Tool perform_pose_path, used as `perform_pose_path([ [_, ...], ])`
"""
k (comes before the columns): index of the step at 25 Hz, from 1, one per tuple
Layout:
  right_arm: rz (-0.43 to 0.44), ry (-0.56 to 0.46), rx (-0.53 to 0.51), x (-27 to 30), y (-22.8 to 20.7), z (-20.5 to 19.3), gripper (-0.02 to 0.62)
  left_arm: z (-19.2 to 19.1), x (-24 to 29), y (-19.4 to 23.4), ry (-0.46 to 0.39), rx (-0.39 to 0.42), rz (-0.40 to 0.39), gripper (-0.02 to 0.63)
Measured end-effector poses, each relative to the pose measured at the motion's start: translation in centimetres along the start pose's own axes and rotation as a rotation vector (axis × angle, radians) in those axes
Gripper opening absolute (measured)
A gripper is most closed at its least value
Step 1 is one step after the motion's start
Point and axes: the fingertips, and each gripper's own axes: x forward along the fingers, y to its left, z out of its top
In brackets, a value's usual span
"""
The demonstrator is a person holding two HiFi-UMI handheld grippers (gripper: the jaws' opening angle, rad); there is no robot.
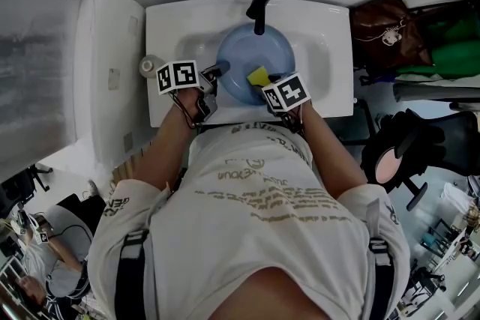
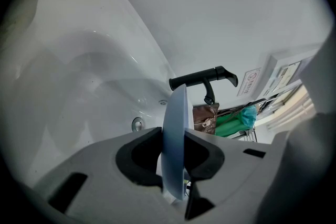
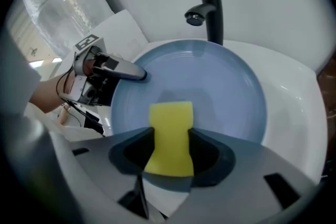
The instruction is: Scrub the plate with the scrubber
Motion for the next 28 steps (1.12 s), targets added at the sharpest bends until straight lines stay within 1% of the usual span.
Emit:
perform_pose_path([
  [3,0.053,-0.025,-0.053,0.1,1.8,0.7,0.206,-0.1,0.1,-0.2,0.011,-0.006,-0.011,0.08],
  [5,0.084,-0.04,-0.11,0.2,3.0,1.2,0.206,-0.5,0.2,-0.5,0.036,-0.001,-0.024,0.081],
  [8,0.087,-0.035,-0.198,0.5,3.5,1.4,0.207,-1.3,0.4,-0.8,0.076,0.013,-0.038,0.084],
  [12,0.072,-0.032,-0.237,0.4,3.2,2.1,0.21,-2.0,0.4,-1.0,0.121,0.023,-0.048,0.084],
  [17,0.026,-0.051,-0.221,0.2,1.8,3.4,0.21,-3.4,0.5,-1.5,0.195,0.071,-0.055,0.084],
  [22,-0.022,-0.076,-0.181,0.0,0.3,4.9,0.21,-4.8,0.6,-1.6,0.238,0.079,-0.055,0.086],
  [26,-0.052,-0.085,-0.134,0.2,-0.9,5.5,0.21,-5.6,0.6,-1.6,0.251,0.077,-0.054,0.086],
  [28,-0.082,-0.082,-0.096,-0.1,-2.0,5.6,0.21,-5.5,0.5,-1.5,0.244,0.071,-0.056,0.086],
])
